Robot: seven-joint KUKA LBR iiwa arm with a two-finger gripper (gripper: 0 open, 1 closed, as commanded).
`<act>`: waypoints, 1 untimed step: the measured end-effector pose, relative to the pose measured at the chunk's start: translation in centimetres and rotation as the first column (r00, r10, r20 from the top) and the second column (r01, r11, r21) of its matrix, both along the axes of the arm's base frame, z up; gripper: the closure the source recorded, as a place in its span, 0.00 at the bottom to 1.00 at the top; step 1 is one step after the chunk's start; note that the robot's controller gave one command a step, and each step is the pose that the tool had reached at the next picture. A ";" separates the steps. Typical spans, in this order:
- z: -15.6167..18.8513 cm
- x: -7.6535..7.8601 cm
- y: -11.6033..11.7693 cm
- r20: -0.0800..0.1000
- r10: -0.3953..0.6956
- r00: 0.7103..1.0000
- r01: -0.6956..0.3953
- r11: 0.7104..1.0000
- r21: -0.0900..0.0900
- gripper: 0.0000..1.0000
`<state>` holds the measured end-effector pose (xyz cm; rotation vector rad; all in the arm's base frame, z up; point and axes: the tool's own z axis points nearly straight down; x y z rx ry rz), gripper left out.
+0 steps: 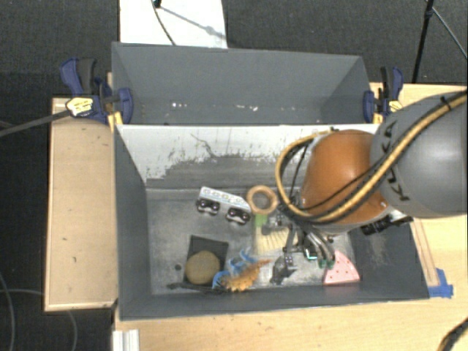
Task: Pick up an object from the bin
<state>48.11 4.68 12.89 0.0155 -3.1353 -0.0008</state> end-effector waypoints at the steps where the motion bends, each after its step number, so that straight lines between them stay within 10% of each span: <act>1: 0.4 0.2 0.0 0.008 -0.002 1.000 0.002 1.000 0.001 0.00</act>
Offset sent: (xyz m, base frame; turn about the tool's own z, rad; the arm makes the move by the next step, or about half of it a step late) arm 0.0206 0.0072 -0.0589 -0.3358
